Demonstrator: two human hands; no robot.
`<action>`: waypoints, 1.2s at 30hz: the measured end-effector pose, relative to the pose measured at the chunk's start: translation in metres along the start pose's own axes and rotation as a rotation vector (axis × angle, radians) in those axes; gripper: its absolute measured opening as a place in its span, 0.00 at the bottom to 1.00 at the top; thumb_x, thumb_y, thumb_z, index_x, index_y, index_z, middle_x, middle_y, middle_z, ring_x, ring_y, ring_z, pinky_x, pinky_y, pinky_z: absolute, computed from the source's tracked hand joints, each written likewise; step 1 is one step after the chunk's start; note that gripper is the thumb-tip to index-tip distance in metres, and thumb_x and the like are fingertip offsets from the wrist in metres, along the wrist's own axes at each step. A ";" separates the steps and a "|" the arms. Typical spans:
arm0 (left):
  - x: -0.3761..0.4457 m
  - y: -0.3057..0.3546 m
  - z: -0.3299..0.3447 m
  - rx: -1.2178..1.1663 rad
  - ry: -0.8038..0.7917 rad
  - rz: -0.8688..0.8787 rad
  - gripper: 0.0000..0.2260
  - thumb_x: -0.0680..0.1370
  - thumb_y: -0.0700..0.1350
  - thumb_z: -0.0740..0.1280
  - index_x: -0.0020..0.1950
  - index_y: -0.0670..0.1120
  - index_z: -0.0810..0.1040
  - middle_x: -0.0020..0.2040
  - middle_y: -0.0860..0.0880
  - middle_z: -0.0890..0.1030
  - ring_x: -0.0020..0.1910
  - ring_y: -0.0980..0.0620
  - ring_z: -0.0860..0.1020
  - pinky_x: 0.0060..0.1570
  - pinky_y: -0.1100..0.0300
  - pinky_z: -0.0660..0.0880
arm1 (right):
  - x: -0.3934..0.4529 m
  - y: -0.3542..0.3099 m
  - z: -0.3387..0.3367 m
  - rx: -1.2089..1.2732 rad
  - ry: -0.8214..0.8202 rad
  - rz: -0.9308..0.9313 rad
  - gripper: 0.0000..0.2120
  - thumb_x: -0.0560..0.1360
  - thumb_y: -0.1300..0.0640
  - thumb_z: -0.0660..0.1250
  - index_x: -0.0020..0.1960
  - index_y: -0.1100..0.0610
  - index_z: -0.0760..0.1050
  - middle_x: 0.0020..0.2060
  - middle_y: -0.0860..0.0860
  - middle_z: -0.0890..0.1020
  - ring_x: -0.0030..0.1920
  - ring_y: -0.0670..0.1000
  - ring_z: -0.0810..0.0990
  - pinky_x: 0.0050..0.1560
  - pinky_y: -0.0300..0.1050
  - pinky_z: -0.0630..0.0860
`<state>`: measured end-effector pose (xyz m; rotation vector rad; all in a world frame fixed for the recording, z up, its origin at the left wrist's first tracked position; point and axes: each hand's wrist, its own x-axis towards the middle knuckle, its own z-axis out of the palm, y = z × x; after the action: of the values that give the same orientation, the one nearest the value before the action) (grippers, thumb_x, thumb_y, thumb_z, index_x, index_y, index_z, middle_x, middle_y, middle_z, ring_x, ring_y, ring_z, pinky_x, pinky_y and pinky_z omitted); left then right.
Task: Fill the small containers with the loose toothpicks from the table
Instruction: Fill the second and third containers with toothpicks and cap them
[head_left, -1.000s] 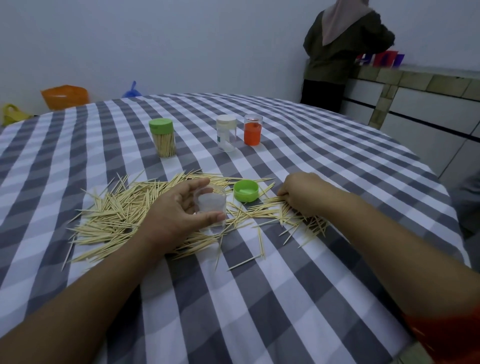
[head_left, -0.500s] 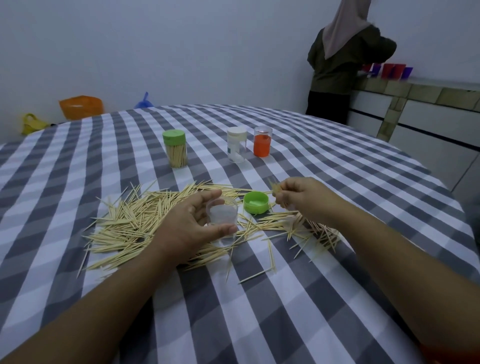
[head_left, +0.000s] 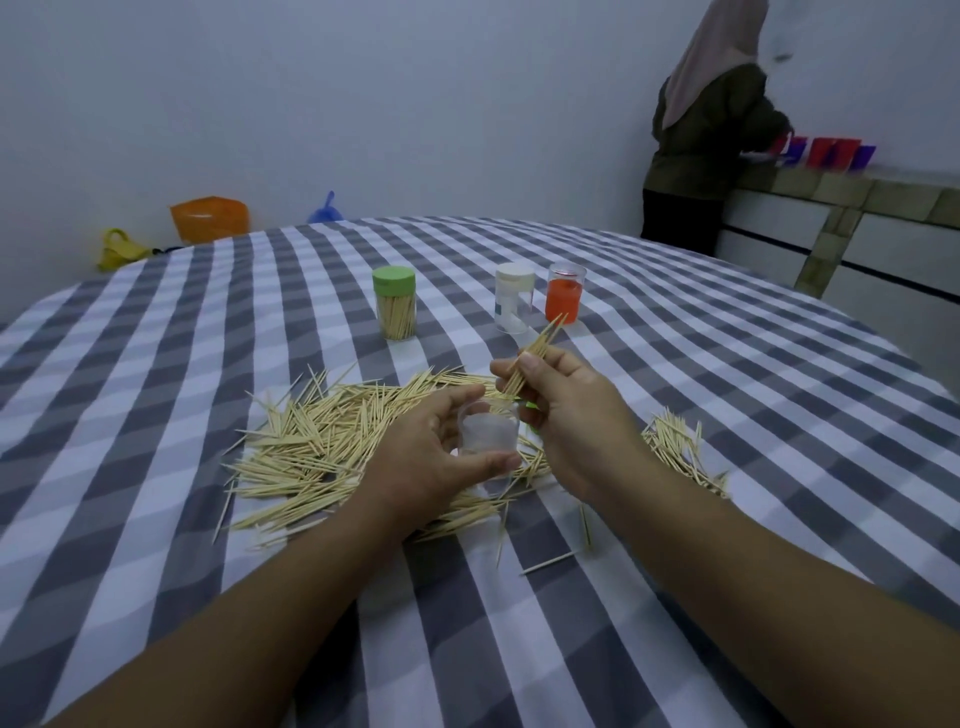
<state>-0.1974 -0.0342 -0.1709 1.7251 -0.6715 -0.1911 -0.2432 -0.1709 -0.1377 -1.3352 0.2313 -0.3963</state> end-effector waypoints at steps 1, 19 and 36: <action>0.000 0.000 0.000 0.001 0.003 0.000 0.36 0.56 0.50 0.78 0.64 0.50 0.73 0.58 0.50 0.80 0.57 0.57 0.79 0.57 0.60 0.77 | -0.001 0.003 0.002 -0.015 0.003 -0.005 0.09 0.81 0.60 0.58 0.47 0.57 0.76 0.45 0.51 0.84 0.43 0.47 0.82 0.42 0.42 0.78; 0.002 0.002 -0.003 -0.040 -0.022 -0.019 0.39 0.56 0.49 0.77 0.66 0.46 0.72 0.58 0.51 0.79 0.57 0.55 0.79 0.58 0.60 0.76 | -0.009 -0.008 -0.016 -0.376 -0.100 0.029 0.11 0.80 0.58 0.60 0.59 0.54 0.78 0.54 0.51 0.82 0.56 0.48 0.79 0.49 0.40 0.73; 0.001 0.005 -0.002 -0.061 -0.013 -0.023 0.37 0.58 0.45 0.77 0.66 0.44 0.72 0.56 0.51 0.80 0.53 0.58 0.81 0.49 0.68 0.77 | 0.000 -0.008 -0.036 -0.538 -0.165 0.095 0.10 0.78 0.52 0.64 0.57 0.51 0.80 0.51 0.49 0.84 0.55 0.50 0.79 0.58 0.49 0.73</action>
<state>-0.1975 -0.0335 -0.1653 1.6744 -0.6493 -0.2367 -0.2582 -0.2046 -0.1380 -1.8676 0.2728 -0.1420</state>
